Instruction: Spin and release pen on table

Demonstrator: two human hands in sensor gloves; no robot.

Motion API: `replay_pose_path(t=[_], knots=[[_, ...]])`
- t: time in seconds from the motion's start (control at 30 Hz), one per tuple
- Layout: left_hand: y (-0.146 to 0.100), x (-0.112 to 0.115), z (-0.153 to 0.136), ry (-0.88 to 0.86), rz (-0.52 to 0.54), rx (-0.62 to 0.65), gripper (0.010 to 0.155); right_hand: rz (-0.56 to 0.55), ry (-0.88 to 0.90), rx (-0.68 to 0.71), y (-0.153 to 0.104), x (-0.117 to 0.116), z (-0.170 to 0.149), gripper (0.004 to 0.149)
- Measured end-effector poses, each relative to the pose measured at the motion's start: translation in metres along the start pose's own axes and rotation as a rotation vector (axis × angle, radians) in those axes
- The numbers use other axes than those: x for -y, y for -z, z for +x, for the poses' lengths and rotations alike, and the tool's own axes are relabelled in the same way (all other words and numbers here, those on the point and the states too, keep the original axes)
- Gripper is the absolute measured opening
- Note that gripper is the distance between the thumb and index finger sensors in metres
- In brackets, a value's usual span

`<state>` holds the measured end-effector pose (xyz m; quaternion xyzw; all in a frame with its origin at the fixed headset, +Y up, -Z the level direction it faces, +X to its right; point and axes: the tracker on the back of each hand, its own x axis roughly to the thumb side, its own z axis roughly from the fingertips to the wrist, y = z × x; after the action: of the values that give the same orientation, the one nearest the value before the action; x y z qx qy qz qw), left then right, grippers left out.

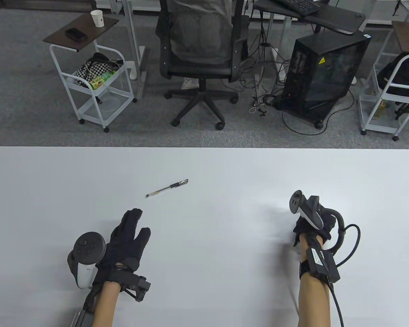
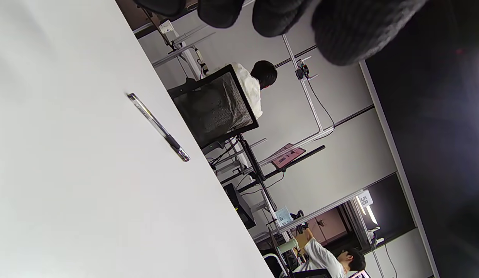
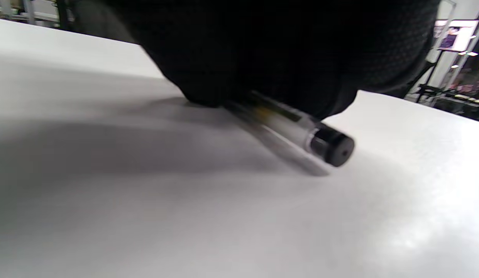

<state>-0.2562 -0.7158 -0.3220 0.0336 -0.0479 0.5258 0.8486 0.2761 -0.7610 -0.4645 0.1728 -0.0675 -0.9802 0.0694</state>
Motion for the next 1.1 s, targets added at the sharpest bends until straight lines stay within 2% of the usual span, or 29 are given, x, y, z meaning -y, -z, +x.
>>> replay_pose_path(t=[0.13,0.3,0.4,0.47,0.6,0.77,0.87,0.93,1.0,1.03,1.1], knots=[[0.0,0.0,0.0,-0.004,-0.001,0.004,0.07,-0.041,0.133,0.155,-0.017,0.011,0.012,0.047],[0.0,0.001,0.0,0.009,-0.004,0.003,0.07,-0.076,0.234,0.5,-0.065,0.031,0.059,0.048],[-0.001,0.002,-0.001,0.015,-0.013,-0.002,0.07,-0.06,0.174,0.709,-0.097,0.03,0.086,0.047],[-0.001,0.003,-0.002,0.023,-0.018,-0.005,0.07,-0.077,0.059,0.82,-0.118,0.023,0.102,0.047],[-0.001,0.004,-0.004,0.036,-0.023,-0.02,0.069,-0.063,-0.125,0.977,-0.139,0.002,0.12,0.043],[-0.001,0.005,-0.005,0.042,-0.028,-0.032,0.068,-0.063,-0.122,0.98,-0.141,-0.002,0.12,0.042],[-0.001,0.006,-0.005,0.046,-0.031,-0.037,0.068,-0.048,-0.065,0.867,-0.135,0.002,0.118,0.047],[-0.001,0.005,-0.004,0.047,-0.032,-0.04,0.068,-0.051,0.095,0.786,-0.13,0.01,0.109,0.058],[-0.002,0.004,-0.004,0.047,-0.022,-0.044,0.068,-0.059,0.326,0.743,-0.13,0.028,0.095,0.064],[-0.002,0.002,-0.004,0.04,-0.016,-0.044,0.068,-0.122,0.451,0.724,-0.132,0.043,0.083,0.062],[-0.001,0.001,-0.004,0.034,-0.013,-0.045,0.068,-0.201,0.56,0.69,-0.135,0.067,0.063,0.06]])
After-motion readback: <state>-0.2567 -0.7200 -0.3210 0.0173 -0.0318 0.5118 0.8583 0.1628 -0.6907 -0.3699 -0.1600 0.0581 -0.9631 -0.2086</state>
